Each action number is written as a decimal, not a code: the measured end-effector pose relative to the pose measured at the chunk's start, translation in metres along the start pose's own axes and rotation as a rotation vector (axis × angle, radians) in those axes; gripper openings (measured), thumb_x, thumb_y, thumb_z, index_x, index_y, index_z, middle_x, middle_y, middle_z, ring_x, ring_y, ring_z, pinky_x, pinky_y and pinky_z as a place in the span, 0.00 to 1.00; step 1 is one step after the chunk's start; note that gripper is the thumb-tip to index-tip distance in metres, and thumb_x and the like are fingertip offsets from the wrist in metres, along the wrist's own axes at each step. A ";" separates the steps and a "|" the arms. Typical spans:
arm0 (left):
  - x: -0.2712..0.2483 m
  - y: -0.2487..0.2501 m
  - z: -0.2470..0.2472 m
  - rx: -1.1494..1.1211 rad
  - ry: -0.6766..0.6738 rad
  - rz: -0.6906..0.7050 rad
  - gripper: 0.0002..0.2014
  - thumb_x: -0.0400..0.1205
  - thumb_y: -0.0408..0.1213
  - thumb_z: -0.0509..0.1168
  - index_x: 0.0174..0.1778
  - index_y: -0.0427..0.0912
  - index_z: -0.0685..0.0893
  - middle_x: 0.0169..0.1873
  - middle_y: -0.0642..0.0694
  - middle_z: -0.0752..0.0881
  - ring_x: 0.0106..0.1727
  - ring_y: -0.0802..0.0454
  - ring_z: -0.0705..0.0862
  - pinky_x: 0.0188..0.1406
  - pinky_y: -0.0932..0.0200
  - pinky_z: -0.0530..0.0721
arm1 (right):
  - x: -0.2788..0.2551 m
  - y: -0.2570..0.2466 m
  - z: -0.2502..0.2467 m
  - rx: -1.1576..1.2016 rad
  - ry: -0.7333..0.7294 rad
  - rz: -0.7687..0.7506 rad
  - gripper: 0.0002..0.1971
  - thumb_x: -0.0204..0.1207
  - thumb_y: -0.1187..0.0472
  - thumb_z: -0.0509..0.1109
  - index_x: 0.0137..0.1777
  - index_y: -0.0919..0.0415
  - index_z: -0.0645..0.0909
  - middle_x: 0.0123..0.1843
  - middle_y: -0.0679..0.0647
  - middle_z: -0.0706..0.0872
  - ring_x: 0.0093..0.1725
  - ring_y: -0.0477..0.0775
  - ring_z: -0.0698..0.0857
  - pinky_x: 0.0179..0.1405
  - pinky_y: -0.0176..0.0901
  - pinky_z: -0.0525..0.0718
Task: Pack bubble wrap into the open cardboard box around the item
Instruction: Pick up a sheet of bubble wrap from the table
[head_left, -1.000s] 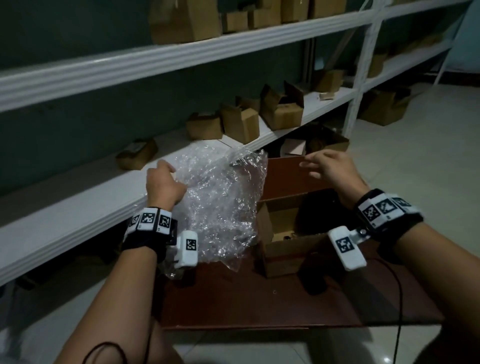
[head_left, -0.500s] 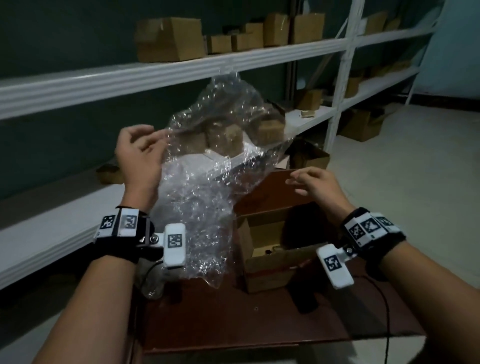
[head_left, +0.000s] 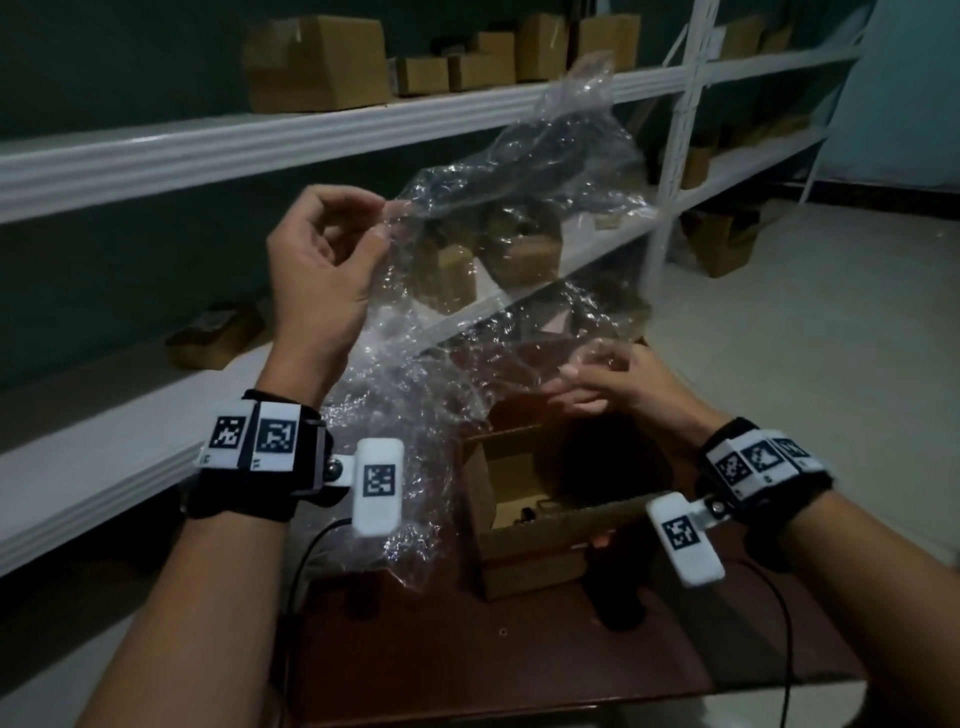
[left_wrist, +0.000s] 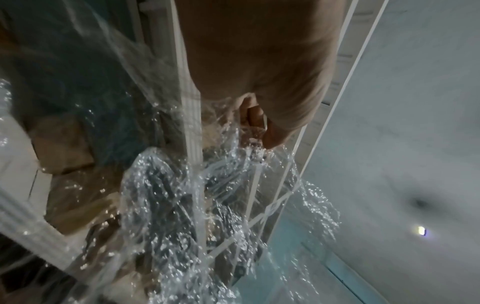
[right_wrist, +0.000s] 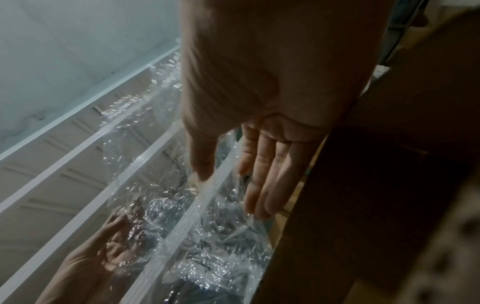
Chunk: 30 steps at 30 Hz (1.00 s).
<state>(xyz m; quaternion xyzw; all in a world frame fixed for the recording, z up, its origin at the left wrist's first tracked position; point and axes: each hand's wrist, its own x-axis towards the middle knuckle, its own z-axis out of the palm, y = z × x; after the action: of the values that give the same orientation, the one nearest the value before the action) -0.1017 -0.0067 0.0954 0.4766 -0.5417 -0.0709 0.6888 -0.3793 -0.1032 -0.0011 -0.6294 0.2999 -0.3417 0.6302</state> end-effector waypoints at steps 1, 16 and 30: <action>-0.001 0.000 0.002 0.014 -0.010 0.005 0.12 0.83 0.28 0.73 0.62 0.34 0.84 0.57 0.44 0.89 0.60 0.49 0.89 0.66 0.47 0.88 | 0.000 0.002 0.000 0.006 0.014 -0.003 0.13 0.82 0.61 0.74 0.59 0.71 0.80 0.58 0.73 0.91 0.57 0.68 0.92 0.62 0.58 0.91; -0.052 -0.016 0.052 0.289 -0.773 0.230 0.09 0.74 0.35 0.84 0.45 0.39 0.92 0.42 0.50 0.92 0.44 0.57 0.91 0.45 0.50 0.92 | 0.013 0.009 0.003 0.372 -0.016 -0.031 0.14 0.90 0.68 0.54 0.41 0.65 0.73 0.45 0.66 0.92 0.49 0.64 0.94 0.48 0.49 0.95; -0.085 -0.069 0.020 0.736 -1.129 -0.097 0.44 0.59 0.44 0.91 0.72 0.50 0.83 0.68 0.53 0.85 0.71 0.52 0.80 0.73 0.50 0.81 | -0.009 0.013 -0.024 0.268 -0.072 -0.074 0.07 0.82 0.66 0.59 0.41 0.65 0.72 0.48 0.68 0.91 0.47 0.62 0.93 0.48 0.46 0.91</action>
<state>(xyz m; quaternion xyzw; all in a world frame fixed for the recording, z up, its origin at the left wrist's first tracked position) -0.1239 -0.0028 -0.0138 0.5938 -0.7853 -0.1508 0.0891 -0.4029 -0.1102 -0.0151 -0.5620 0.2055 -0.3789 0.7059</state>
